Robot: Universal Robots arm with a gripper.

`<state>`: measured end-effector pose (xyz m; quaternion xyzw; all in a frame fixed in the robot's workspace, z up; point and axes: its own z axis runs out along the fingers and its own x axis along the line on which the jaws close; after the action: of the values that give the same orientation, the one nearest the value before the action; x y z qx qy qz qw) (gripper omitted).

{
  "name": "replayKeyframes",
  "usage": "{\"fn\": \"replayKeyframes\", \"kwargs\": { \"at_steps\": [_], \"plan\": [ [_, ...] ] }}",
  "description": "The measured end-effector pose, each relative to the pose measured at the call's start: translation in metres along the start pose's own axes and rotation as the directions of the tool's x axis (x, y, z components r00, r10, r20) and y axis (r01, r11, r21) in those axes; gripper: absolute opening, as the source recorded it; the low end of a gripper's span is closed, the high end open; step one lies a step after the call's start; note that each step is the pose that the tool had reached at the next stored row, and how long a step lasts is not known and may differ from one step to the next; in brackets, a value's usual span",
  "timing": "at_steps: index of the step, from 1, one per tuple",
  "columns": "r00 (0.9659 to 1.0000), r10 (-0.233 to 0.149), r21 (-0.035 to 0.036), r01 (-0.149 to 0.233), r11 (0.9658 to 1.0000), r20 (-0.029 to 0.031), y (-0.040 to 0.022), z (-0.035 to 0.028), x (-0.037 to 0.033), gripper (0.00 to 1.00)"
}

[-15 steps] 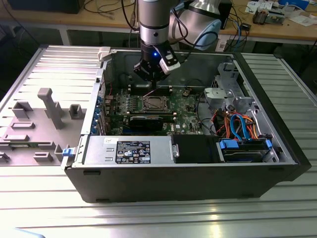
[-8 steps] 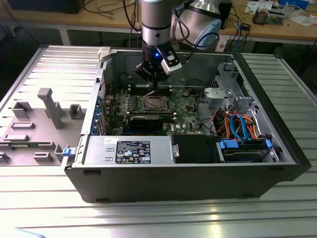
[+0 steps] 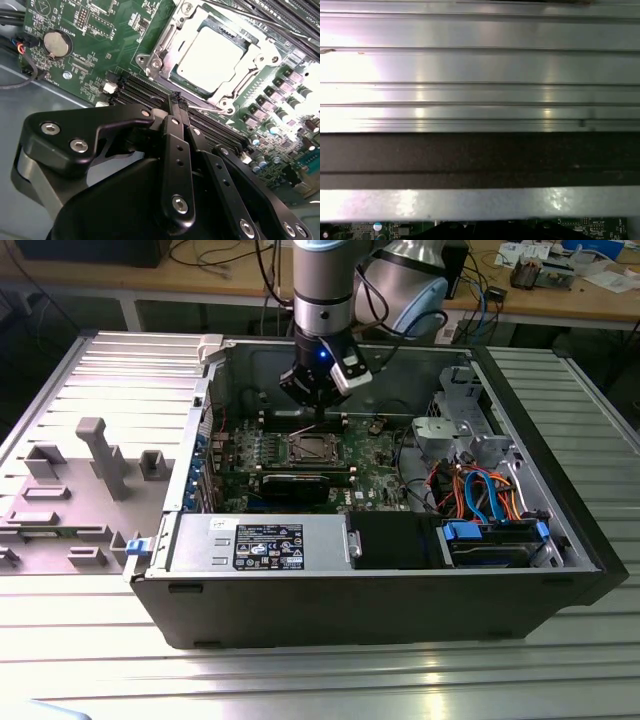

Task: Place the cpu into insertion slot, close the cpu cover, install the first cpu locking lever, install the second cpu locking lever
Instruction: 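Install the first cpu locking lever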

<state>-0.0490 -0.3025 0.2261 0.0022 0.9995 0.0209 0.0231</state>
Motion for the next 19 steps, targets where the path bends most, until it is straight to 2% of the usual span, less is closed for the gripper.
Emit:
{"fn": "replayKeyframes", "kwargs": {
  "at_steps": [3,14,19],
  "plan": [
    [1.0,0.006,0.0003,-0.006,1.0,0.0002,-0.0001,0.0019,-0.0018,0.11],
    [0.9998,0.018,0.0007,-0.018,0.9998,0.0006,-0.0006,0.0153,-0.0064,0.11],
    [0.9998,0.018,0.0008,-0.018,0.9998,0.0005,-0.0006,0.0157,-0.0064,0.11]
  ]
}}
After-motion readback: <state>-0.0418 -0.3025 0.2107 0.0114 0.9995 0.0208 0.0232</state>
